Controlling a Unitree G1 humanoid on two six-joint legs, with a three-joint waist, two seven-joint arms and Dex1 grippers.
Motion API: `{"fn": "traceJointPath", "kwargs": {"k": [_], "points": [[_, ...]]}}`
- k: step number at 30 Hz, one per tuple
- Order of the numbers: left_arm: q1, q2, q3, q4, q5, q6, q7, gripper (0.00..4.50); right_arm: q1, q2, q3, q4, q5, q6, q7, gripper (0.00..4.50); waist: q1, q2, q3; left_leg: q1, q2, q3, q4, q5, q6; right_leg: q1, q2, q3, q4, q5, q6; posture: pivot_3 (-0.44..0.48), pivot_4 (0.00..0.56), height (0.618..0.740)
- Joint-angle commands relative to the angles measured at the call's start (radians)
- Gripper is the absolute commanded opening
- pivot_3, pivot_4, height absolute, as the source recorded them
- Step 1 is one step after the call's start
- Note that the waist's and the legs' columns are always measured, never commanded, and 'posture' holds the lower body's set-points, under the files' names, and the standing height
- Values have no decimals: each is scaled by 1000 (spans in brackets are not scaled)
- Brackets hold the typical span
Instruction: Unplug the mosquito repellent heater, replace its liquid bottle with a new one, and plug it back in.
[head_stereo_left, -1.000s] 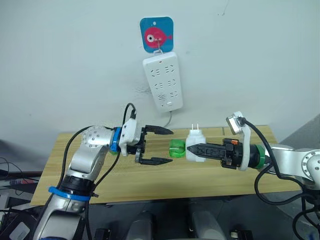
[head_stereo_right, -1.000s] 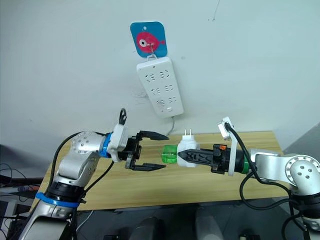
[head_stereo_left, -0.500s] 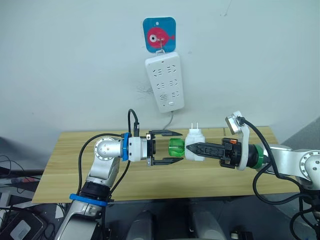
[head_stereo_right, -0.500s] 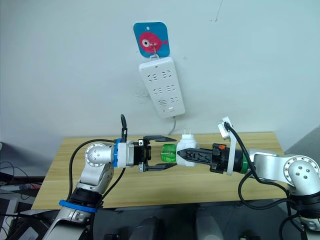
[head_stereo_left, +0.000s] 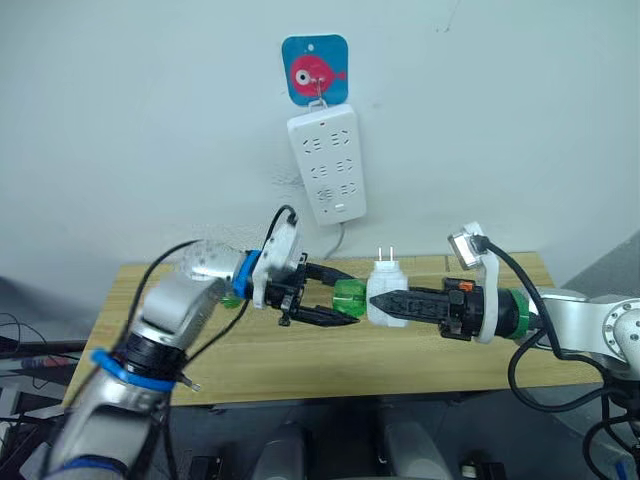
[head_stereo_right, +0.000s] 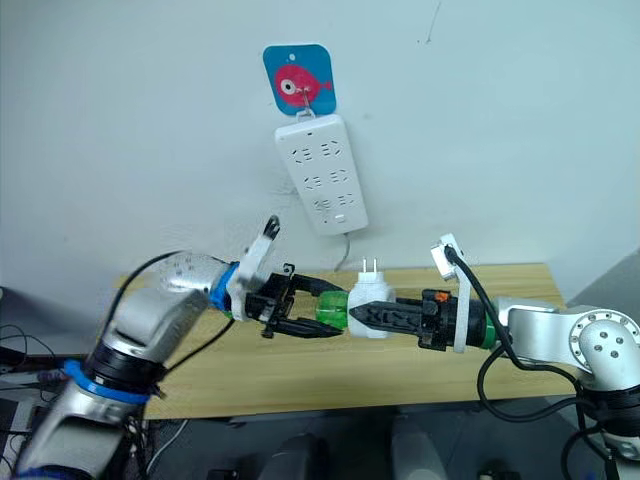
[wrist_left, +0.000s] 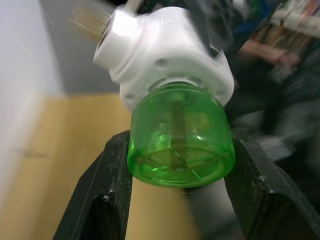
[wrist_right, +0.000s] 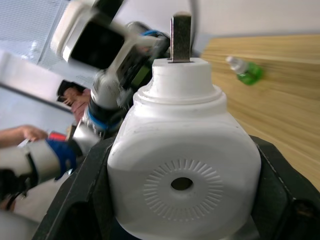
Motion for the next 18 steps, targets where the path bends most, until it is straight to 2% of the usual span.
{"fn": "traceJointPath", "kwargs": {"k": [1, 4, 7, 10, 14, 16, 18], "points": [[-88, 28, 19, 39, -156, 351, -13, 2210, -13, -32, -27, -19, -9, 1, 12, 3018, -1, 0, 0, 0, 0, 1, 0, 0, 0, 0, 0, 0, 0, 0, 0, -148, 170, 740], [-116, 10, 27, 51, -170, 408, -10, 2210, -14, -33, -20, -23, -4, -7, 10, 3018, 1, 0, 0, 0, 0, 2, 0, 0, 0, 0, 0, 0, 0, 0, 0, -148, 170, 740], [-89, 8, 23, 41, -121, 339, -24, 2210, -11, -32, -17, -20, 12, -19, -1, 3018, 3, 0, 0, 0, 0, 1, 0, 0, 0, -1, -1, 1, 0, 0, -1, -150, 171, 740], [-34, 0, 5, 22, 10, 123, -31, 3178, -7, -26, -17, -8, 34, -35, -27, 3018, 4, 0, 0, 1, 0, 1, -1, 0, 0, -1, -3, 3, 0, 3, -5, -150, 171, 740], [88, -58, 63, 5, 131, -187, -7, 4476, 0, -2, -33, 25, 37, -49, -40, 3018, 7, 0, 0, 0, 0, 2, -1, 0, 0, -1, -6, 5, -1, 3, -6, -150, 171, 740], [153, -69, 82, 16, 199, -347, -13, 4500, 4, 8, -41, 39, 37, -52, -49, 3018, 7, 0, 0, 0, 0, 2, -1, 0, 0, -1, -6, 5, -3, 3, -6, -144, 171, 740], [213, -106, 108, 65, 301, -585, 31, 4500, 7, 18, -49, 58, 37, -55, -65, 3018, 9, 0, 0, -1, 0, 2, -1, 0, 0, -1, -6, 5, -3, 3, -6, -145, 170, 740]]}}
